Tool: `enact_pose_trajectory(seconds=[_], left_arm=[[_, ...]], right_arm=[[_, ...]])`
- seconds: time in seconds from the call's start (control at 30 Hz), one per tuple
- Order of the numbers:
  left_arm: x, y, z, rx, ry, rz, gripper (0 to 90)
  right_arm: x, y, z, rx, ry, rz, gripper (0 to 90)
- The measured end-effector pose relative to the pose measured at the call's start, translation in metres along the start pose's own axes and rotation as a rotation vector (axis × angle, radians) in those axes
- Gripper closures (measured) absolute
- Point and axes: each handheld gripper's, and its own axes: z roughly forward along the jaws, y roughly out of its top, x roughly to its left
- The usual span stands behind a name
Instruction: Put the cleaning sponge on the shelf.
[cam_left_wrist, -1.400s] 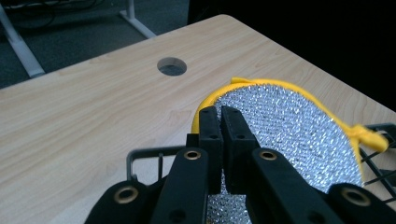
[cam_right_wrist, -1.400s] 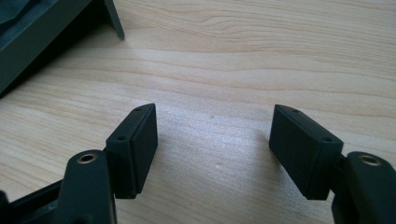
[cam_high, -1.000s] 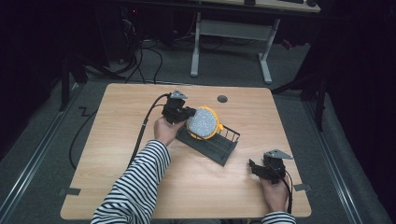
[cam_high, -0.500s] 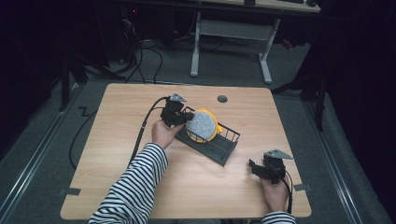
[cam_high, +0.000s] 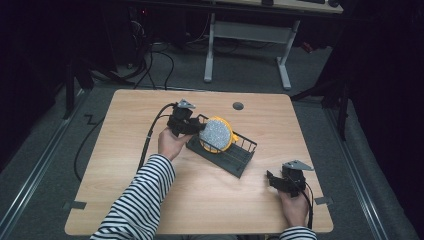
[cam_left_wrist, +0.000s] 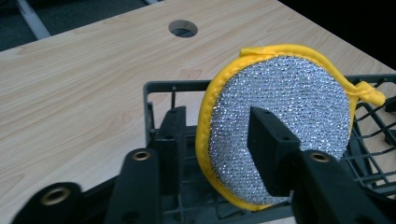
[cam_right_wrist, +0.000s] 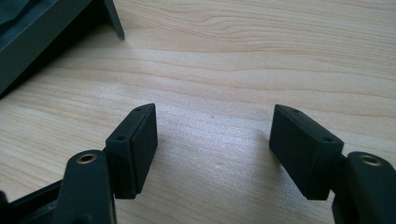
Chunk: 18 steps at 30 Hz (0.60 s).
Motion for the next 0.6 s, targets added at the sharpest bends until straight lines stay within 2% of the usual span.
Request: enact_pose_trajectory(seconds=[0.17, 0.37, 0.6], left_arm=[[0.002, 0.001, -0.015, 0.009, 0.019, 0.004, 48.2], [0.006, -0.001, -0.037, 0.011, 0.043, 0.011, 43.8], [0.016, -0.014, -0.063, 0.010, 0.053, -0.026, 40.4]], right_arm=[[0.000, 0.000, 0.000, 0.000, 0.000, 0.000, 32.4], [0.000, 0.000, 0.000, -0.001, 0.000, -0.002, 32.4], [0.000, 0.000, 0.000, -0.001, 0.000, -0.001, 32.4]])
